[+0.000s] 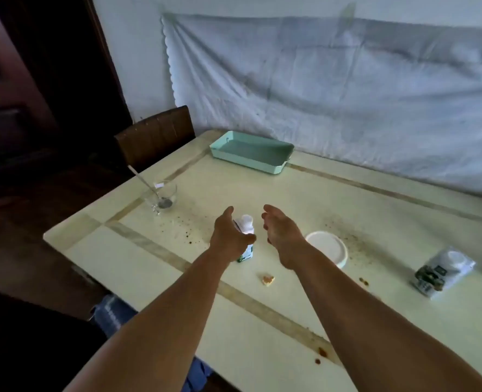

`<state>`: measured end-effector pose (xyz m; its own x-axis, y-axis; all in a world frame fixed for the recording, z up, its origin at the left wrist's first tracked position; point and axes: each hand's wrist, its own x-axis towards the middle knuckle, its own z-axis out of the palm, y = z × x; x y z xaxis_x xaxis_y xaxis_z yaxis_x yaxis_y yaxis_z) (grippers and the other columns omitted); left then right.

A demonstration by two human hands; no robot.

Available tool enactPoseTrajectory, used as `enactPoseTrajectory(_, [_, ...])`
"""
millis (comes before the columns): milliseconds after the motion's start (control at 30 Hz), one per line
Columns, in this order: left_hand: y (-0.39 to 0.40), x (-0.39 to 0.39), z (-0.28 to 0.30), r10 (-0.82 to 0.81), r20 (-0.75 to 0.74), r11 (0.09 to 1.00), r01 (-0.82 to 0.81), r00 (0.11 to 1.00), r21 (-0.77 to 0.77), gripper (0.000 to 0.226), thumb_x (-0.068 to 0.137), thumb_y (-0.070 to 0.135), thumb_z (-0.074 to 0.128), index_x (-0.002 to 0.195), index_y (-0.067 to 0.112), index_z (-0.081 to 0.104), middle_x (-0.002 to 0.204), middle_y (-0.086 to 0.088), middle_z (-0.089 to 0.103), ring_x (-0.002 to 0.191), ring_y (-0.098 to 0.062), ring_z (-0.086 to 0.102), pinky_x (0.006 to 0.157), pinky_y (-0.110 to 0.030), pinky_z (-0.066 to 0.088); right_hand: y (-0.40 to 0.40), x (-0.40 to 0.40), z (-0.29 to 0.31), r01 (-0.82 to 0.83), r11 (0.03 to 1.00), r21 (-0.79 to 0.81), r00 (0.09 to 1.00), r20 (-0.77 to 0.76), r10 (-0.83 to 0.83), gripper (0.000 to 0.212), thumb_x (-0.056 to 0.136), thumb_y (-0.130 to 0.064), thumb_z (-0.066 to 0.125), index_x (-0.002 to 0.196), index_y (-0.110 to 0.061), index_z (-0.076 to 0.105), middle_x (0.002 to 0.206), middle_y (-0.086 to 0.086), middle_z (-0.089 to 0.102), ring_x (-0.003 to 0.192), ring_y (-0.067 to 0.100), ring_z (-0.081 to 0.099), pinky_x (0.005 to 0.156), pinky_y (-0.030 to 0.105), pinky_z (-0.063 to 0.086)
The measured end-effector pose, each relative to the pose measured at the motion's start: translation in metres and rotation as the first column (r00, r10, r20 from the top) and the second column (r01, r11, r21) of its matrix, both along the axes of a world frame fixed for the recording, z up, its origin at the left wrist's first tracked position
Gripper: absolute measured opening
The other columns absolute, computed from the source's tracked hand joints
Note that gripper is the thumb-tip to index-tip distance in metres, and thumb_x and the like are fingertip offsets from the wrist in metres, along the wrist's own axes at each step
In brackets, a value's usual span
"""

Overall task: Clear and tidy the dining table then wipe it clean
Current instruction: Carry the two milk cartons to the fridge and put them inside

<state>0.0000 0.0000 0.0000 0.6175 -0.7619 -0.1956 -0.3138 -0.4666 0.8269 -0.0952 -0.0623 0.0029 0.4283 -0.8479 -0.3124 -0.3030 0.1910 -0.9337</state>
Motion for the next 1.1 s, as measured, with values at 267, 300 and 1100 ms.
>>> enactPoseTrajectory(267, [-0.031,0.031,-0.028,-0.152,0.109,0.977,0.132,0.982,0.167,0.079,0.076,0.025,0.073,0.14,0.007,0.031,0.14,-0.011,0.048,0.125,-0.027,0.049,0.1,-0.031,0.039,-0.013,0.032,-0.014,-0.017,0.999,0.046,0.991,-0.134,0.023,0.04,0.1,-0.019,0.034,0.137,-0.025,0.049,0.143,0.002,0.046,0.127,0.022,0.046,0.093,0.025,0.032])
enactPoseTrajectory(300, [-0.034,0.033,-0.03,-0.185,0.146,0.973,0.159,0.972,0.17,0.07,0.077,0.024,0.072,0.136,0.008,0.038,0.134,-0.011,0.053,0.12,-0.026,0.053,0.095,-0.029,0.041,-0.014,0.036,-0.015,-0.002,0.998,0.069,0.993,-0.121,0.01,0.039,0.099,-0.021,0.04,0.136,-0.024,0.051,0.141,0.001,0.047,0.128,0.023,0.045,0.094,0.026,0.032])
enactPoseTrajectory(1100, [-0.153,-0.086,0.026,-0.589,0.27,0.761,0.635,0.762,-0.134,0.04,0.072,0.015,0.068,0.111,0.011,0.06,0.108,-0.007,0.066,0.086,-0.016,0.058,0.07,-0.023,0.041,-0.08,-0.087,0.031,0.486,0.86,-0.158,0.872,0.018,-0.489,0.062,0.08,0.01,0.032,0.118,-0.026,0.064,0.117,-0.005,0.066,0.108,0.019,0.06,0.081,0.024,0.048])
